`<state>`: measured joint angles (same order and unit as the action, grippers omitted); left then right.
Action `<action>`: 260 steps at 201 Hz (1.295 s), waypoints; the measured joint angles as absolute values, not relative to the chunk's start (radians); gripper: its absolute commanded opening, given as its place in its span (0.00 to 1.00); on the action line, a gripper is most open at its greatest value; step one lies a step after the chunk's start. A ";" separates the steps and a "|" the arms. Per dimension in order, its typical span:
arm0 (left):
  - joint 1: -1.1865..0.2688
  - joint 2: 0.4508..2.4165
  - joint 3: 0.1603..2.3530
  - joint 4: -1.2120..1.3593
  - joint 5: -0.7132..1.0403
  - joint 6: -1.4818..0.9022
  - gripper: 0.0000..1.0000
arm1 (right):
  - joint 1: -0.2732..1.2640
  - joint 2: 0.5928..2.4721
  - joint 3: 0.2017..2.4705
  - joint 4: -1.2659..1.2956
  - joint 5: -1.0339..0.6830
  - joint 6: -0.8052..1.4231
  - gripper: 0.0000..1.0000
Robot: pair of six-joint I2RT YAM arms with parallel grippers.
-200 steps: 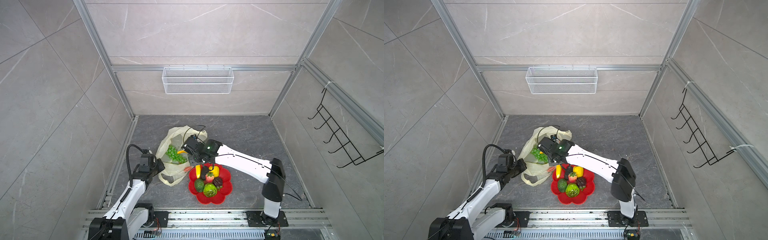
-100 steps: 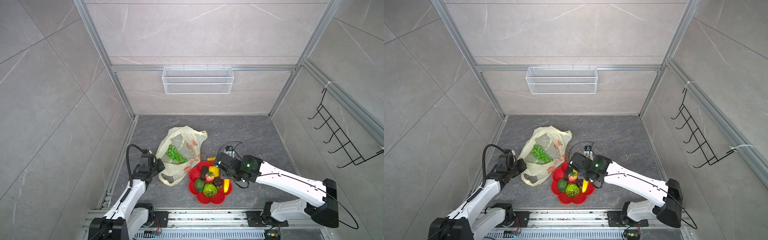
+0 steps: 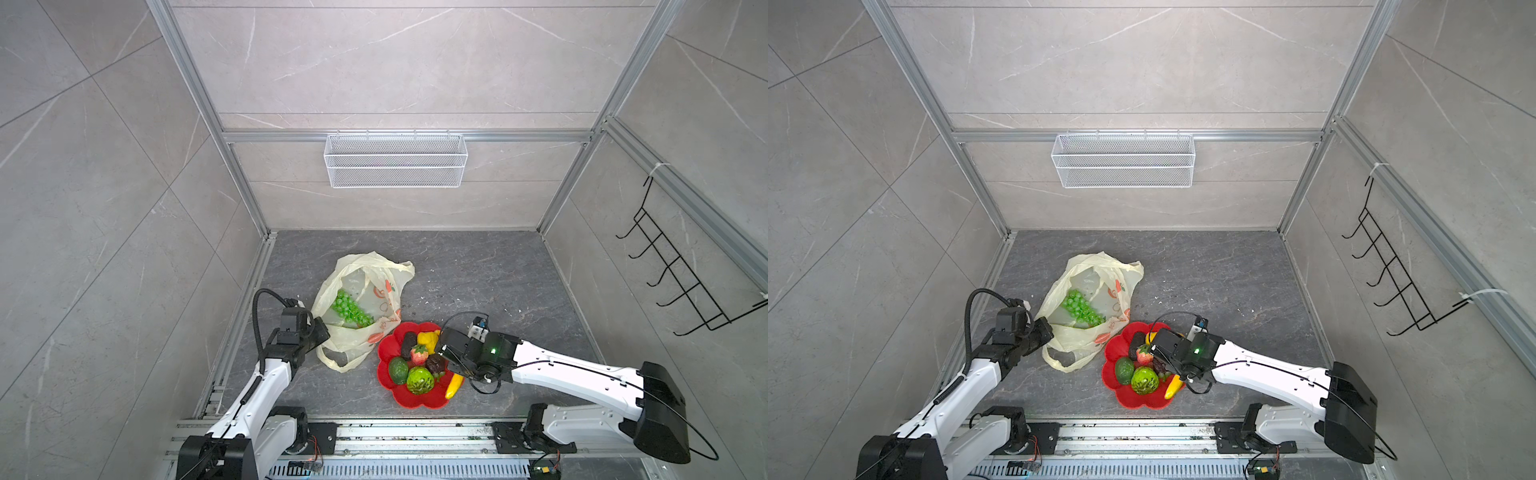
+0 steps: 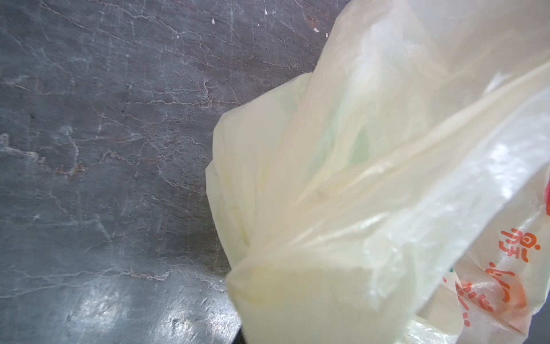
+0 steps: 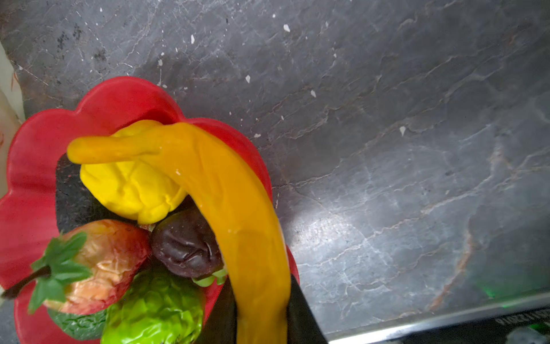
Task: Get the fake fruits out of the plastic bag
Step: 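Lower the banana onto the fruits on the plate with the right gripper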
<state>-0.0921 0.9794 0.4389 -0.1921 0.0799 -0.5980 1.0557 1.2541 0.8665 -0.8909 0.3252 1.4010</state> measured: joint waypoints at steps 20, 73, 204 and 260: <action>-0.092 0.979 0.439 -0.192 0.080 -0.598 0.05 | 1.066 1.254 0.840 -0.849 0.321 1.460 0.24; -0.092 0.979 0.439 -0.192 0.080 -0.598 0.05 | 1.087 1.288 0.815 -0.794 0.310 1.547 0.26; -0.092 0.979 0.439 -0.192 0.080 -0.598 0.05 | 1.113 1.320 0.805 -0.773 0.310 1.605 0.39; -0.092 0.979 0.439 -0.192 0.080 -0.598 0.05 | 1.119 1.320 0.817 -0.794 0.325 1.601 0.41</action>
